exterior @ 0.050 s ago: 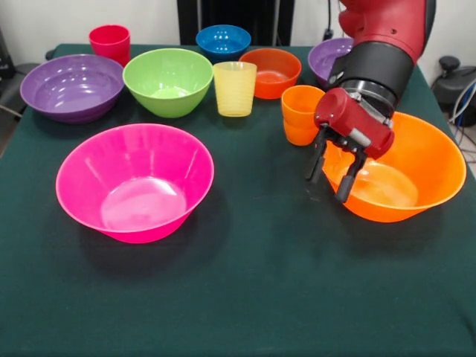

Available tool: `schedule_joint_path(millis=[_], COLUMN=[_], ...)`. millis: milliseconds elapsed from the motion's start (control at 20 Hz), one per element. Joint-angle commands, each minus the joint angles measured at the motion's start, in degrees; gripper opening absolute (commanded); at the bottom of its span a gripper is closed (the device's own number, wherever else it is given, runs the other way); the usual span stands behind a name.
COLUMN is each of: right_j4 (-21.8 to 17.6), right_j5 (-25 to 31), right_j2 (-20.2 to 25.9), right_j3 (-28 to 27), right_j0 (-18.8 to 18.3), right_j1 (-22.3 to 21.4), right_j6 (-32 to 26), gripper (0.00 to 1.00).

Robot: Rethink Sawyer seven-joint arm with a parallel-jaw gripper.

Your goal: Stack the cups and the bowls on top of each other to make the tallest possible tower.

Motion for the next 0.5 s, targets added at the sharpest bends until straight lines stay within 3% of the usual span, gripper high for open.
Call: schedule_joint_path(millis=[50,200,300,500], right_j4=[0.74,-0.33,-2.97,-2.86], right_j5=[1.83,1.97,4.28,9.67], right_j2=[2.66,3.80,5.85,5.93], right_j3=[-5.60,-6.01,-5.72,-2.24], right_j0=[0.81,0.55,0.28,3.10], right_j1=[6.96,7.20,5.14,1.00], right_j6=[2.20,3.49,4.23,5.18], gripper=[1.00,1.00,1.00,1.00])
